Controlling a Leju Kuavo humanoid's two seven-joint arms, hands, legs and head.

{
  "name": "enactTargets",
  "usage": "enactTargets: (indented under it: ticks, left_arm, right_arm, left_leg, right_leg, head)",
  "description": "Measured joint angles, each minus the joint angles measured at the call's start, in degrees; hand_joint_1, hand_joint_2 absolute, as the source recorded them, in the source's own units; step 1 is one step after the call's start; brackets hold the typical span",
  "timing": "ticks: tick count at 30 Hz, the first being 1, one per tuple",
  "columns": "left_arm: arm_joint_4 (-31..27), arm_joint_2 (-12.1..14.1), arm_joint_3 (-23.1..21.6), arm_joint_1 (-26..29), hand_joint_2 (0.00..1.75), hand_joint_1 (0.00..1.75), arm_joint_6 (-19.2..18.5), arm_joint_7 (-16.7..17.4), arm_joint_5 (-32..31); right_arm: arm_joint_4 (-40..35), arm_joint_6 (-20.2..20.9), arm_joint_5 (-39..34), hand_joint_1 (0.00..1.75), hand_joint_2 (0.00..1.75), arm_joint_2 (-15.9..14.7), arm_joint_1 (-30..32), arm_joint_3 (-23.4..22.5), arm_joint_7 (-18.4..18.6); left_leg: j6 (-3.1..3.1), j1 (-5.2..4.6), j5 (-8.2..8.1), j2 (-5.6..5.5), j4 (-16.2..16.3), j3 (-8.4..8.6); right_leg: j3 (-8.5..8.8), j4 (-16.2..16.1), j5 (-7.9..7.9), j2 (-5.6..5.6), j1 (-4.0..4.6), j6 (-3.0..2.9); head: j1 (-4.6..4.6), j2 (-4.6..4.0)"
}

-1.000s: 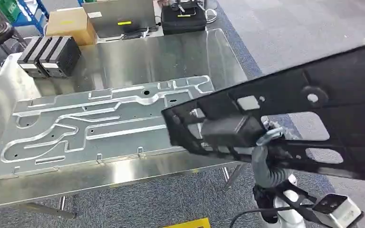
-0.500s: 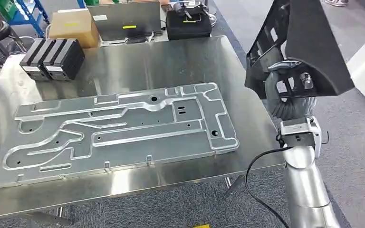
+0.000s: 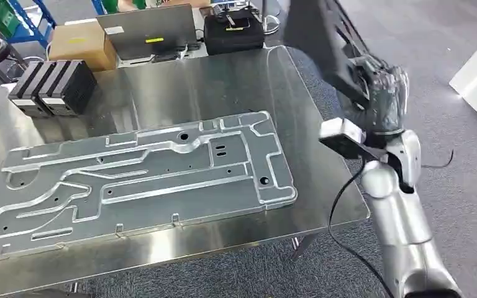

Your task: Take the parts from the cabinet and place them on the table.

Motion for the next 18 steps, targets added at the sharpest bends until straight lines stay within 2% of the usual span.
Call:
enactTargets:
  ticks: [1, 2, 4, 5, 6, 7, 9, 10, 11, 12, 14, 15, 16, 17, 18]
  left_arm:
    - [0.00, 0.00, -0.04, -0.03, 0.00, 0.00, -0.04, -0.13, 0.00]
    - [0.00, 0.02, -0.13, -0.08, 0.00, 0.00, 0.04, -0.22, 0.00]
    - [0.00, 0.04, -0.42, -0.30, 0.00, 0.00, 0.64, -0.31, 0.00]
    - [0.00, 0.18, -0.48, -0.53, 0.00, 0.00, 0.87, -0.31, 0.00]
    - [0.02, 0.33, -0.55, -0.74, 0.00, 0.00, 1.16, -0.20, -0.04]
    - [0.02, 0.33, -0.66, -0.84, 0.00, 0.00, 1.25, -0.15, 0.00]
    - [0.02, 0.33, -0.92, -0.80, 0.00, 0.00, 1.53, 0.39, 0.00]
    - [0.02, 0.29, -0.92, -0.85, 0.00, 0.00, 1.84, 0.64, 0.09]
    - [0.04, 0.24, -0.92, -0.98, 0.00, 0.00, 2.03, 0.96, 0.04]
    - [0.04, 0.24, -0.92, -1.20, 0.00, 0.00, 2.14, 1.07, 0.04]
    - [0.07, 0.11, -0.92, -1.41, 0.00, 0.00, 2.30, 1.27, 0.04]
    - [0.09, 0.00, -0.92, -1.31, 0.00, 0.00, 2.36, 1.40, 0.04]
    - [0.13, -0.11, -0.92, -1.25, 0.00, 0.00, 2.45, 1.44, 0.04]
    - [0.17, -0.20, -0.92, -1.22, 0.00, 0.00, 2.47, 1.47, 0.04]
    - [0.24, -0.33, -0.92, -1.19, 0.00, 0.00, 2.47, 1.51, 0.04]
  right_arm:
    - [3.03, 1.43, 3.25, 1.75, 1.75, -0.43, -3.10, 1.82, 1.99]
    - [5.86, 2.67, 5.42, 1.75, 1.75, -0.68, -6.15, 3.43, 2.95]
    - [13.29, 4.57, 9.61, 1.75, 1.75, -0.89, -12.59, 7.06, 4.01]
    - [17.34, 4.76, 11.28, 1.75, 1.75, -0.81, -15.40, 8.86, 4.14]
    - [21.55, 4.76, 12.65, 1.75, 1.75, -0.37, -17.88, 10.58, 4.12]
    - [25.74, 4.61, 13.92, 1.75, 1.75, 0.22, -19.93, 12.36, 4.19]
    - [33.62, 6.62, 17.35, 1.75, 1.75, 2.20, -22.72, 16.26, 3.27]
    - [37.89, 8.55, 19.65, 1.75, 1.75, 3.90, -24.22, 18.65, 3.67]
    - [42.89, 9.56, 22.07, 1.75, 1.75, 5.96, -24.81, 21.29, 5.10]
    - [46.67, 10.34, 23.53, 1.75, 1.75, 7.92, -25.18, 23.43, 6.42]
    - [53.23, 12.24, 25.32, 1.75, 1.75, 11.42, -25.08, 27.21, 8.74]
    - [55.93, 13.66, 25.95, 1.75, 1.75, 13.47, -24.83, 28.85, 9.22]
    - [58.14, 14.93, 26.39, 1.75, 1.75, 15.14, -24.75, 30.12, 9.54]
    - [60.28, 16.39, 26.80, 1.75, 1.75, 16.42, -24.78, 31.45, 9.74]
    - [61.70, 17.78, 27.04, 1.75, 1.75, 17.72, -24.98, 32.55, 9.98]
  left_leg:
    - [0.14, -0.03, 0.59, 0.00, 0.73, -0.73]
    - [0.41, -0.11, 2.45, 0.00, -1.33, -0.11]
    - [1.36, -0.41, 8.14, 0.02, -11.26, 4.25]
    - [2.20, -0.85, 10.01, 0.24, -16.01, 6.35]
    - [2.36, -0.98, 9.49, 0.54, -17.38, 6.75]
    - [2.25, -1.08, 9.78, 0.52, -17.43, 6.67]
    - [2.59, -1.22, 10.01, 0.39, -17.56, 6.51]
    - [2.93, -0.61, 10.67, 0.46, -18.57, 7.14]
    - [2.95, -0.44, 11.15, 0.63, -19.20, 7.57]
    - [3.26, -0.39, 11.42, 0.72, -19.47, 7.62]
    - [3.32, -0.38, 11.52, 0.72, -19.47, 7.38]
    - [3.32, -0.38, 11.52, 0.71, -19.46, 7.32]
    - [3.28, -0.34, 11.49, 0.63, -19.39, 7.31]
    - [3.14, -0.22, 11.40, 0.53, -19.29, 7.34]
    - [2.88, -0.11, 11.22, 0.32, -19.07, 7.37]
  right_leg:
    - [0.02, 0.06, 0.04, 0.08, 0.17, -0.07]
    - [0.03, 0.13, 0.04, 0.17, 0.28, -0.07]
    - [0.06, 0.20, -0.04, 0.31, 0.60, -0.07]
    - [0.04, 0.20, -0.02, 0.22, 0.54, -0.04]
    - [-0.09, 0.36, 0.02, 0.23, 1.03, 0.27]
    - [-0.16, 0.20, 0.22, 0.17, 0.76, 0.58]
    - [0.00, -0.09, 0.48, 0.07, 0.62, 1.06]
    - [0.03, -0.20, 0.58, 0.13, 1.00, 1.45]
    - [-0.08, 0.43, -0.04, -0.16, 0.82, 1.60]
    - [-1.05, 2.53, -1.77, -0.26, 0.78, 1.82]
    - [-5.08, 11.36, -6.19, -0.25, 0.33, 2.23]
    - [-7.01, 15.49, -7.57, -0.26, 0.09, 2.49]
    - [-7.86, 17.27, -7.52, -0.33, -0.15, 2.73]
    - [-7.21, 15.82, -6.06, -0.40, -0.36, 2.90]
    - [-5.53, 12.34, -3.74, -0.42, -0.56, 3.04]
  head:
    - [0.00, 0.00]
    - [0.00, 0.00]
    - [0.00, 0.00]
    - [0.00, 0.00]
    - [0.00, 0.00]
    - [0.00, 0.00]
    - [0.00, 0.00]
    - [0.00, 0.00]
    - [0.02, 0.00]
    - [0.00, 0.00]
    - [0.00, 0.00]
    - [0.00, 0.00]
    - [0.00, 0.00]
    - [0.00, 0.00]
    - [0.00, 0.00]
